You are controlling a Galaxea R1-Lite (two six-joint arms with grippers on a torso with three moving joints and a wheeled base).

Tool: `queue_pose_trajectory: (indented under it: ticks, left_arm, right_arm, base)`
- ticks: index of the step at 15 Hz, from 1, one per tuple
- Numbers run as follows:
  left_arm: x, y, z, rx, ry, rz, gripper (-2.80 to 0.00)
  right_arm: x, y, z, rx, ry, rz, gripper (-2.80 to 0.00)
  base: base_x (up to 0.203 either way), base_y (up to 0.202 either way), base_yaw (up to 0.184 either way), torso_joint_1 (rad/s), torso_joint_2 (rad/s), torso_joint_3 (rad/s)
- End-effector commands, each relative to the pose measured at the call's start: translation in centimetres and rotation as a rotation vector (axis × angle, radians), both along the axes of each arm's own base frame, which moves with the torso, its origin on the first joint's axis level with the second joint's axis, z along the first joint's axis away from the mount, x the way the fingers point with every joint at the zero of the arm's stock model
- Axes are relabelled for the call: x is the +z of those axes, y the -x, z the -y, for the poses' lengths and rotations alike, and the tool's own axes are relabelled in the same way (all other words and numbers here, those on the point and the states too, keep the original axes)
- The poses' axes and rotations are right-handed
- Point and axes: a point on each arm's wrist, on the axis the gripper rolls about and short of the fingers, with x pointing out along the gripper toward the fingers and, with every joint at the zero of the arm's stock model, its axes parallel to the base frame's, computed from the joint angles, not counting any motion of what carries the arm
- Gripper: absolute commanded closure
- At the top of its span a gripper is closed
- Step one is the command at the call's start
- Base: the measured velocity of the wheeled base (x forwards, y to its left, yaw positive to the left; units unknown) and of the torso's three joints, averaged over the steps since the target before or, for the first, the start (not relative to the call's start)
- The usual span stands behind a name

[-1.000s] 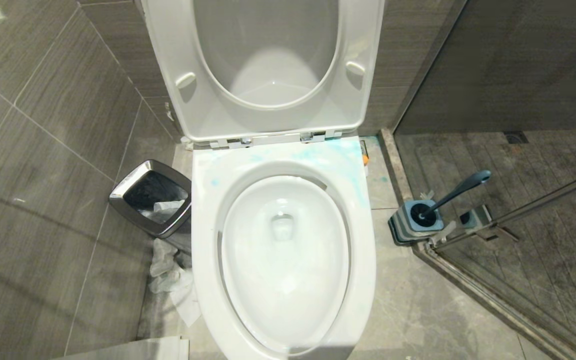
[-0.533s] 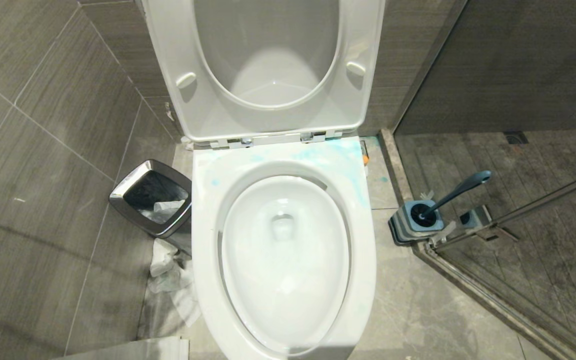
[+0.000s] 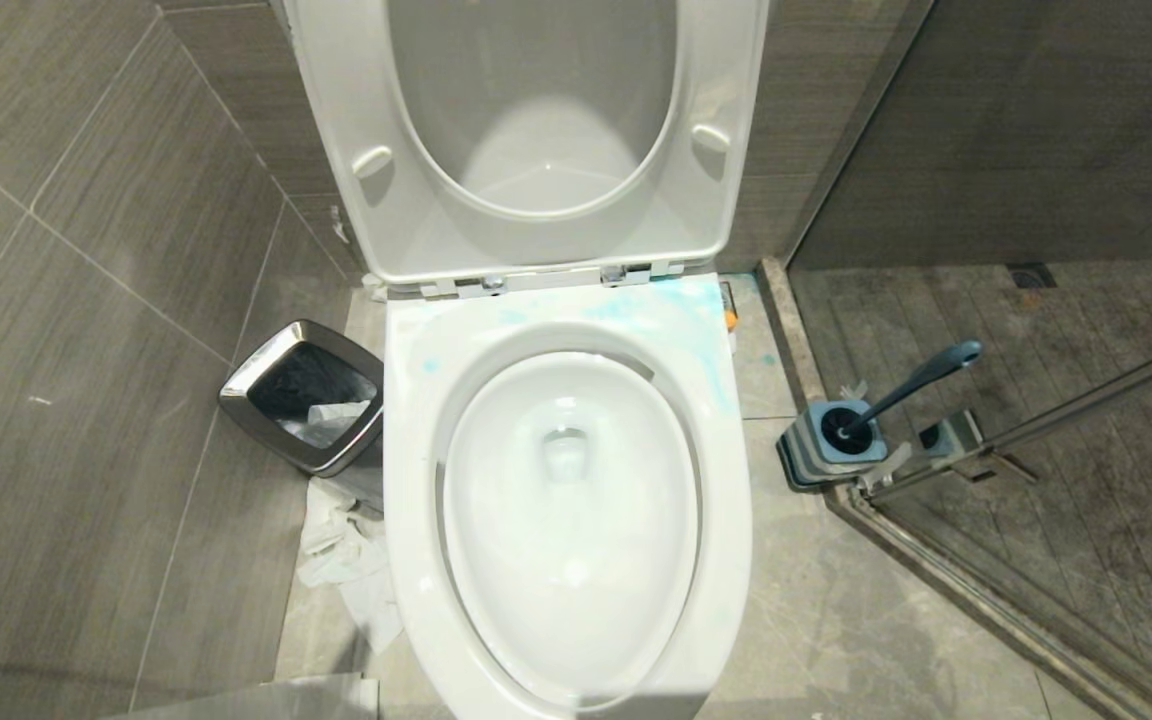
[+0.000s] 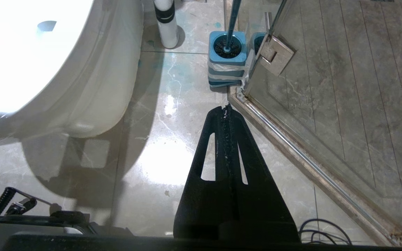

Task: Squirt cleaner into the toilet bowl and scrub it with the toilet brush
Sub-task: Pour in the cleaning agent

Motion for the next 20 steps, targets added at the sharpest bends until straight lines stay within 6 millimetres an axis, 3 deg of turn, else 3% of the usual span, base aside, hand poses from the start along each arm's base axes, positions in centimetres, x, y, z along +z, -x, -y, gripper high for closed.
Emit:
queue_pose_trajectory:
  ticks: [1,3,9,17,20]
  left_arm:
    - [-2.7,3.2,0.2,-0.002,-0.03,0.045,0.0]
    - [-5.2,4.8,0.3,0.008,-0.044,0.033,0.0]
    - [-12.6,6.4,-0.3,0.031,-0.103,-0.074,0.0]
    - [-22.8,1.6,-0.6,0.199,-0.156,-0.094,0.0]
    - [-24.2,1.5,-0.7,0.215,-0.163,-0.233,0.0]
  right_arm:
    - [0.0,0.0,0.0,0.001,0.001,-0.001,0.0]
    - [0.0,0.0,0.0,0.001,0.001,-0.001,0.0]
    - [0.0,0.0,0.0,0.001,0.001,-0.001,0.0]
    - [0.0,0.0,0.0,0.001,0.001,0.0,0.0]
    - [0.0,0.0,0.0,0.001,0.001,-0.001,0.0]
  base:
    - [0.0,0.0,0.0,0.0,0.0,0.0]
    - [0.0,0.0,0.0,0.0,0.0,0.0]
    - [0.0,0.0,0.0,0.0,0.0,0.0]
    - [0.0,0.0,0.0,0.0,0.0,0.0]
    - [0.0,0.0,0.0,0.0,0.0,0.0]
